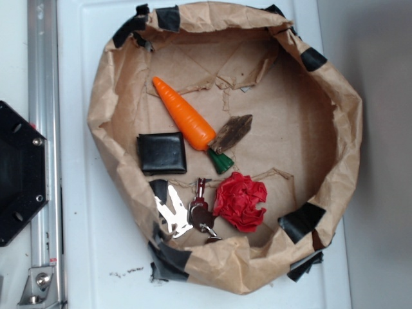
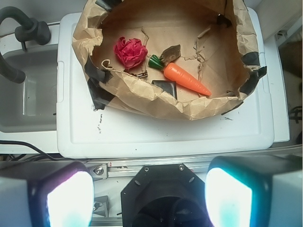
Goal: Grab the wood chip.
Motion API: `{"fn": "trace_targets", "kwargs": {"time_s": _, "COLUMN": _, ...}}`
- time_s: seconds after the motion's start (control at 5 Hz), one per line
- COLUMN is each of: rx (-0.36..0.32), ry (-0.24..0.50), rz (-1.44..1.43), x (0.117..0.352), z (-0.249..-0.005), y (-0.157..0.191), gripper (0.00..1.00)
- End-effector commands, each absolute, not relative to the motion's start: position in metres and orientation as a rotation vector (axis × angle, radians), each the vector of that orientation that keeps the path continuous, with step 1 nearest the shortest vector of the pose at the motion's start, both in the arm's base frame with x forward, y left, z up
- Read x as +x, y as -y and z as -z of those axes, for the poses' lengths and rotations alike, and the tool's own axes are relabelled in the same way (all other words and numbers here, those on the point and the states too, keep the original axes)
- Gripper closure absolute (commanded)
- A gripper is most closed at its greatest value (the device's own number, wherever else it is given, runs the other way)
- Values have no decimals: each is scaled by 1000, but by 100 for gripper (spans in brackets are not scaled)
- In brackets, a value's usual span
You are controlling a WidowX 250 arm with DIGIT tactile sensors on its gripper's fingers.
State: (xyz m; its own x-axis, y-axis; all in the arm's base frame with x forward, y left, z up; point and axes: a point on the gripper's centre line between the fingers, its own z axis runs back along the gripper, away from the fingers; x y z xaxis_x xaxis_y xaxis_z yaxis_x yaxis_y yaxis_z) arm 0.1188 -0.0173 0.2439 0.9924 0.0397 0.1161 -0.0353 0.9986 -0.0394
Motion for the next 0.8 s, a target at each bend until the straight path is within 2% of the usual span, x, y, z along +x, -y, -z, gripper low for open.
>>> {"fn": "trace_targets", "kwargs": {"time_s": 0.0, "rx": -37, "ry": 117, "rz": -38, "x": 119, "z": -244, "y": 17, "gripper": 0}}
{"fn": "trace_targets", "kwargs": {"time_s": 0.2, "rx": -13, "ry": 62, "rz": -184, "x": 169, "z": -194, "y": -4, "gripper": 0}}
{"fn": "trace_targets", "kwargs": {"time_s": 0.4, "rx": 43, "ry": 35, "rz": -279, "x": 215, "z": -157, "y": -13, "gripper": 0}}
{"fn": "trace_targets", "kwargs": {"time_s": 0.6, "rx": 69, "ry": 32, "rz": -387, "x": 255, "z": -132, "y": -21, "gripper": 0}}
